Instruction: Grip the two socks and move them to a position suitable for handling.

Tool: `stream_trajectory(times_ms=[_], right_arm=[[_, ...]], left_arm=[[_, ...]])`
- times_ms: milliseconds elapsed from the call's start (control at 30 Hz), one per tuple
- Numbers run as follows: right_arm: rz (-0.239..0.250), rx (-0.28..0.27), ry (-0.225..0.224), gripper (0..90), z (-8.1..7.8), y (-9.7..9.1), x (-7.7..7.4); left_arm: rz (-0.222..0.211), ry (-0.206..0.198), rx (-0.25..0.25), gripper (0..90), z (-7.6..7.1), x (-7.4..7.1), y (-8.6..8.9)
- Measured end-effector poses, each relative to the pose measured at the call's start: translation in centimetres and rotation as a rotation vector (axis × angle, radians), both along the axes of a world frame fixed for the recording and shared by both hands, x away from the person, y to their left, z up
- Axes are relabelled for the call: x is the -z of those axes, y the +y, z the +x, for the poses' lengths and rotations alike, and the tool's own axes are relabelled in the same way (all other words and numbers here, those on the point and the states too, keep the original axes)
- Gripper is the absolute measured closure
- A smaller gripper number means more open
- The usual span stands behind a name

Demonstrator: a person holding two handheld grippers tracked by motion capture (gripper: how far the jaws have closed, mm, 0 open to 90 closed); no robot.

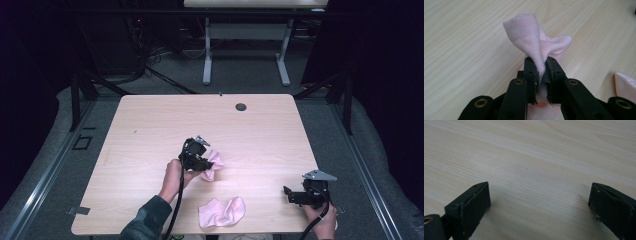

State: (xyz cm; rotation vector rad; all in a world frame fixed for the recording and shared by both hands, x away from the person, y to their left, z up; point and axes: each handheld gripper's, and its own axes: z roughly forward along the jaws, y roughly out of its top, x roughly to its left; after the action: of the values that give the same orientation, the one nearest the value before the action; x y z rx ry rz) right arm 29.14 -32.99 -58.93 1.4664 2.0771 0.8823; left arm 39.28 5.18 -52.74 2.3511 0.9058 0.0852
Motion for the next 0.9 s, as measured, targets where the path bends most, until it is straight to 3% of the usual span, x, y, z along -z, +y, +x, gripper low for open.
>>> stream_trajectory(times_ms=[333, 567, 633, 733, 800, 900], right_arm=[[0.002, 0.001, -0.002, 3.1, 0.0, 0.0, 0.0], [0.002, 0.002, -0.002, 3.4, 0.0, 0.0, 0.0], [0.004, 0.004, -0.004, 3.8, 0.0, 0.0, 0.0], [0.004, -0.001, -0.008, 5.8, -0.1, 0.0, 0.0], [-0.01, -0.006, -0.008, 0.0, -0.1, 0.1, -0.1], [-0.006, -0.017, 0.0, 0.0, -0.2, 0.3, -0.4]], left_arm=[[0.058, 0.047, 0.015, 75.9, 0.3, 2.5, -2.1], [0.048, 0.045, 0.021, 71.1, 0.4, 2.7, -2.3], [0.04, 0.039, 0.029, 62.1, 0.4, 2.6, -2.3], [0.031, 0.006, 0.018, 41.9, 0.1, 2.0, -2.0], [0.026, -0.016, 0.007, 30.7, -0.2, 1.4, -1.7], [0.015, -0.051, -0.012, 20.1, -0.9, 0.2, -0.9]])
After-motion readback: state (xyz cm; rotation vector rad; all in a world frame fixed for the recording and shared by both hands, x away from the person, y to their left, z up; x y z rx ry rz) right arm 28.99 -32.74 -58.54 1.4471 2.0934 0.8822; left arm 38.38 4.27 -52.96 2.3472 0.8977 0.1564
